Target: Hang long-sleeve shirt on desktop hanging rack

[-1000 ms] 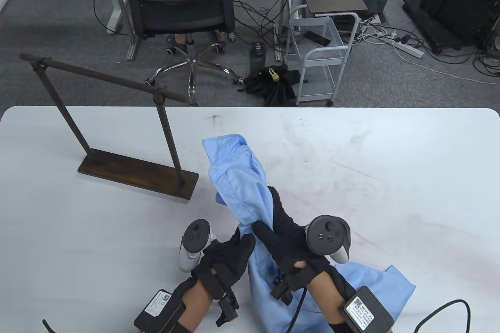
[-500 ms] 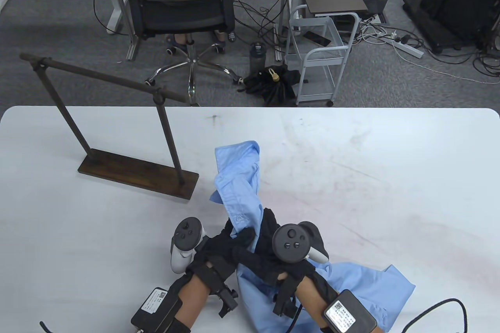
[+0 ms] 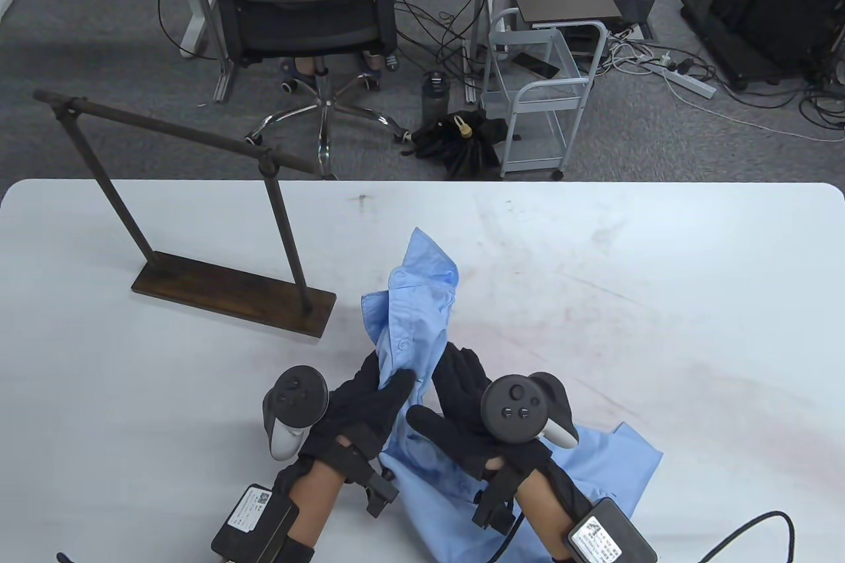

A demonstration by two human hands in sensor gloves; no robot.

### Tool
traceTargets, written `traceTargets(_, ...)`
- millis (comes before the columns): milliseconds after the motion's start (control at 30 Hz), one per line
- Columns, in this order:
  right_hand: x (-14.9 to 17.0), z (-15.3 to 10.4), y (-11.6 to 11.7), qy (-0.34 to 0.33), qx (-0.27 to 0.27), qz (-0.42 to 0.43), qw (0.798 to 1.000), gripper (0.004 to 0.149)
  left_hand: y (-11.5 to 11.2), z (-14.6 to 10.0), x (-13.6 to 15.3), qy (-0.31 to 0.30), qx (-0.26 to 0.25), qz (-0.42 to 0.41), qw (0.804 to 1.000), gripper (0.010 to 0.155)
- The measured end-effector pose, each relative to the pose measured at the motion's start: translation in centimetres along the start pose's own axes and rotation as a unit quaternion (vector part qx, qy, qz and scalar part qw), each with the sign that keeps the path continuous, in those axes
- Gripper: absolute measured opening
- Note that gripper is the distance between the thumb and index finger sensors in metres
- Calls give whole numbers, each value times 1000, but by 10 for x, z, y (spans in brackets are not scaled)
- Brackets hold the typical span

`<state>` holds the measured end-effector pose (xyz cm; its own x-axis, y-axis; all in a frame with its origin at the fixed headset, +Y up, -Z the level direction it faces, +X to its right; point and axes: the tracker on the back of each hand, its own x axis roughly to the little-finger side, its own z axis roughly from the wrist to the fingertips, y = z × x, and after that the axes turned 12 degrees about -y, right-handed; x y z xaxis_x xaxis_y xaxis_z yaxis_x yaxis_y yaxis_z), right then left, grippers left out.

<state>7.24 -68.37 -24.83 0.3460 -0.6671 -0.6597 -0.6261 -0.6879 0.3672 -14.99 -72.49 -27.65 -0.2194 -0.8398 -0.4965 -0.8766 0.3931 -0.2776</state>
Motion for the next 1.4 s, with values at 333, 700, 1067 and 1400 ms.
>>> traceTargets(333, 19, -53, -36, 51, 54, -71, 995, 90, 39, -1, -29, -23, -45, 114, 992, 61)
traceTargets(700, 60, -83, -42, 93, 85, -30, 992, 89, 100, -9, -76, -30, -98, 197, 975, 57)
traceTargets(1067, 55, -83, -36, 89, 66, -56, 992, 87, 167, -17, -141, -32, -225, 277, 934, 56)
traceTargets(1400, 54, -85, -37, 89, 71, -52, 992, 87, 209, 0, -168, -26, -286, 361, 888, 62)
